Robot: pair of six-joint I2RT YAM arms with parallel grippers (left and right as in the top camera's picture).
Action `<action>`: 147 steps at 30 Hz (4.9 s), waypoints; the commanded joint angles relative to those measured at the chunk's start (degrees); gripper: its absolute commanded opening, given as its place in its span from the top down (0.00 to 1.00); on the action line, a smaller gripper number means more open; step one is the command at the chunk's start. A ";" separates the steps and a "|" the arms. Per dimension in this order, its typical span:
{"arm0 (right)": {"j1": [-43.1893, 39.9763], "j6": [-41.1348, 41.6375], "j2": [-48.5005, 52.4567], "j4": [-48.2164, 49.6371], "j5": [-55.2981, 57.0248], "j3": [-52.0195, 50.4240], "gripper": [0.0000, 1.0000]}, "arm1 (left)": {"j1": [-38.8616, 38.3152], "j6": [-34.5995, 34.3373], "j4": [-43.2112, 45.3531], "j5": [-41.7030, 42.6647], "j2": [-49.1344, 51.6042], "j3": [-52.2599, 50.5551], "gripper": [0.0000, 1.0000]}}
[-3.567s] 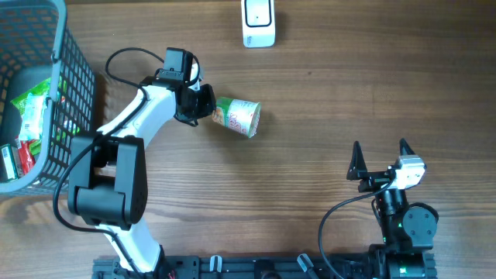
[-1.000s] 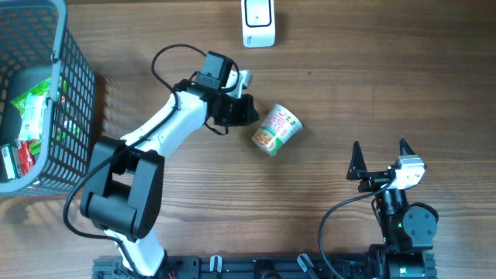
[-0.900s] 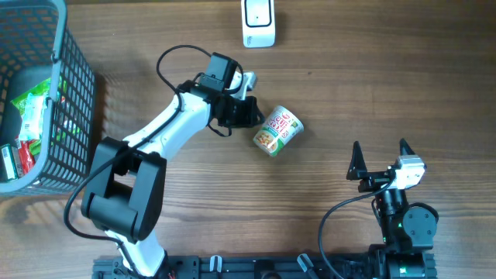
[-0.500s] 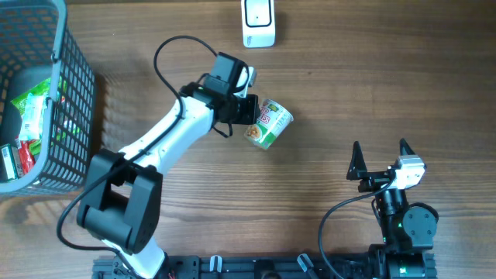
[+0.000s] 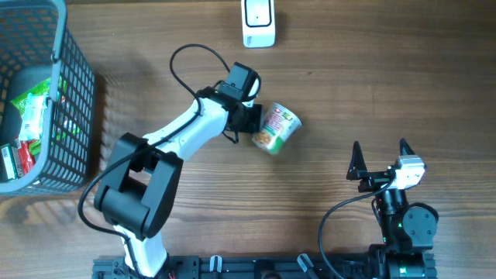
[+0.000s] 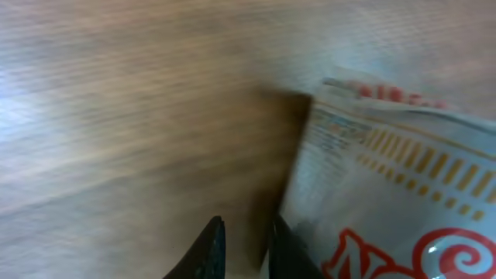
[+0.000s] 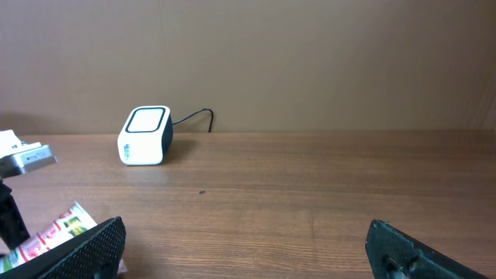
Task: Scan the item barcode
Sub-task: 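Set the noodle cup upright on the table and release it, then move the left gripper into the basket and grasp the green snack bag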
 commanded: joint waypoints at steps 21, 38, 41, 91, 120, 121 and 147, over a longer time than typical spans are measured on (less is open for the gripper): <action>-0.17 -0.48 -0.35 0.15 0.09 -0.04 0.00 | -9.64 -0.31 2.08 1.05 -6.84 0.22 0.74; -0.17 -0.50 -0.35 0.15 0.09 -0.04 0.00 | -17.20 -0.33 2.16 3.52 -6.49 0.22 0.73; -0.17 -0.50 -0.35 0.15 0.09 -0.04 0.00 | -19.02 -0.31 2.38 2.95 -6.49 0.22 0.71; -0.17 -0.50 -0.35 0.15 0.09 -0.04 0.00 | 17.88 -9.07 -21.27 -5.38 -32.37 9.27 0.00; -0.17 -0.50 -0.35 0.15 0.09 -0.04 0.00 | 65.26 13.31 -25.16 -19.02 -1.97 29.55 0.00; -0.17 -0.50 -0.35 0.15 0.09 -0.04 0.00 | 65.26 13.44 -25.11 -18.99 -0.39 29.55 0.00; -0.17 -0.48 -0.35 0.15 0.09 -0.04 0.00 | 71.58 22.58 -21.05 -5.44 11.41 29.18 0.00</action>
